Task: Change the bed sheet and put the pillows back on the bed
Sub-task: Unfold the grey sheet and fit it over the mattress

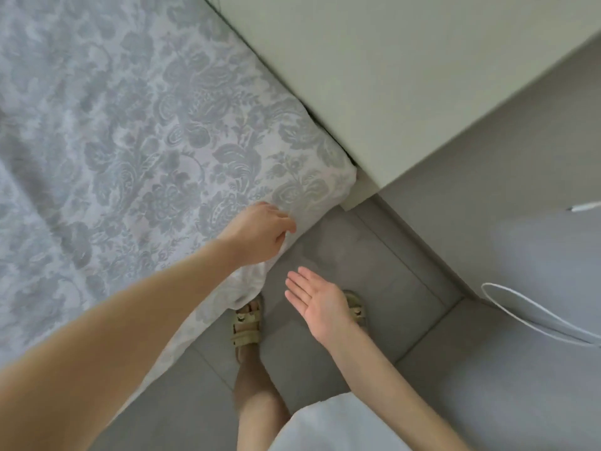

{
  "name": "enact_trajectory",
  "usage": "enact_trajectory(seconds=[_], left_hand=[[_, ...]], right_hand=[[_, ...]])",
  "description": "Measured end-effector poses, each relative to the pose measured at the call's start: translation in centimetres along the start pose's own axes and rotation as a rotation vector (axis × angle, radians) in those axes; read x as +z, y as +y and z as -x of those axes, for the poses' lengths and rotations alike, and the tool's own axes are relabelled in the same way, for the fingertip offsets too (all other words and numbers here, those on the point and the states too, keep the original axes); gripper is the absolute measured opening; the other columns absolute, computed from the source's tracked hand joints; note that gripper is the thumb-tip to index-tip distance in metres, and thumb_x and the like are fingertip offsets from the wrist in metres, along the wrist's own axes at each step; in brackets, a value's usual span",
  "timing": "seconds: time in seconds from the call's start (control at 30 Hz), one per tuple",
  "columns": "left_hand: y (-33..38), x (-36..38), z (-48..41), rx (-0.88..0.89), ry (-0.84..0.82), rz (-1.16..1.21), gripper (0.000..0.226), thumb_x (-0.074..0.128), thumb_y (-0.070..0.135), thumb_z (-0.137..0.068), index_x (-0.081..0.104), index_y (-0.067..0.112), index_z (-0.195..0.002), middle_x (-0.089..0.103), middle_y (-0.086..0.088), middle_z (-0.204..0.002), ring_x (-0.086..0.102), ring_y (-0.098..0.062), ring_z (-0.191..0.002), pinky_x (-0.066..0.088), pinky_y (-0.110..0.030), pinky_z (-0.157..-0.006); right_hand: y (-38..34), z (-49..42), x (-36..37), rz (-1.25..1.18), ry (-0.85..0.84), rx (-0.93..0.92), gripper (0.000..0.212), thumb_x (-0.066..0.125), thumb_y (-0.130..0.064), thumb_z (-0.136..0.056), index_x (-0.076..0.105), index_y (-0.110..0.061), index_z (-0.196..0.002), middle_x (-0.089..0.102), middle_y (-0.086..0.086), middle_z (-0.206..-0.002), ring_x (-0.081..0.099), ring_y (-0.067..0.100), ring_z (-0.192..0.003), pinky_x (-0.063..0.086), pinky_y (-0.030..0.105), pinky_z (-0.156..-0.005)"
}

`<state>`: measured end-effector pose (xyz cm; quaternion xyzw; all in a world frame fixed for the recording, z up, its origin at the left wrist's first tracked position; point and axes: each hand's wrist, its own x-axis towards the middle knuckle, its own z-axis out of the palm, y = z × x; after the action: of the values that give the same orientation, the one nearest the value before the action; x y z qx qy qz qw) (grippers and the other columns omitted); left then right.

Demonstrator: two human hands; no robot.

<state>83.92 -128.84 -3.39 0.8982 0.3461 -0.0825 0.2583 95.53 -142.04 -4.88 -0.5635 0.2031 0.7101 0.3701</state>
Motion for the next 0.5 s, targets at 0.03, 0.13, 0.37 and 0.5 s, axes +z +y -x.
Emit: enact_trajectory(seconds=[0.03, 0.13, 0.37, 0.5], left_hand=[[-0.3, -0.2, -1.0, 0.099, -0.037, -0.056, 0.032, 0.045, 0.003, -0.087, 0.072, 0.014, -0.101, 0.071, 0.001, -0.095, 0.063, -0.024, -0.094, 0.042, -0.036, -0.096], [-1.2, 0.1, -3.6, 0.415, -0.165, -0.261, 0.033, 0.038, 0.012, -0.080, 0.071, 0.014, -0.080, 0.065, 0.001, -0.075, 0.060, -0.024, -0.077, 0.047, -0.035, -0.082], [-0.1, 2.2, -6.4, 0.891, -0.472, -0.641, 0.024, 0.049, 0.028, -0.091, 0.069, 0.019, -0.083, 0.065, 0.004, -0.083, 0.057, -0.020, -0.088, 0.036, -0.031, -0.095], [2.9, 3.0, -7.3, 0.740, -0.801, -0.932, 0.060, 0.012, 0.044, -0.100, 0.062, 0.014, -0.083, 0.059, 0.003, -0.075, 0.052, -0.020, -0.080, 0.036, -0.032, -0.096]], right_hand=[[0.7, -0.3, 0.1, -0.005, 0.017, -0.009, 0.035, 0.037, -0.007, -0.100, 0.045, 0.002, -0.133, 0.049, 0.021, -0.137, 0.047, 0.032, -0.128, 0.041, 0.038, -0.104], [3.3, -1.1, 0.5, 0.074, 0.136, -0.002, 0.032, 0.035, -0.009, -0.102, 0.048, -0.003, -0.130, 0.054, 0.011, -0.131, 0.049, 0.025, -0.126, 0.041, 0.031, -0.099], [10.4, -3.3, 3.4, -0.193, 0.193, -0.111, 0.022, 0.039, -0.006, -0.100, 0.058, -0.012, -0.109, 0.063, 0.004, -0.109, 0.059, 0.016, -0.104, 0.043, 0.028, -0.096], [12.5, -4.1, 5.4, -0.244, 0.125, -0.219, 0.038, 0.036, 0.000, -0.098, 0.066, -0.020, -0.084, 0.069, -0.016, -0.074, 0.063, -0.005, -0.072, 0.046, 0.012, -0.067]])
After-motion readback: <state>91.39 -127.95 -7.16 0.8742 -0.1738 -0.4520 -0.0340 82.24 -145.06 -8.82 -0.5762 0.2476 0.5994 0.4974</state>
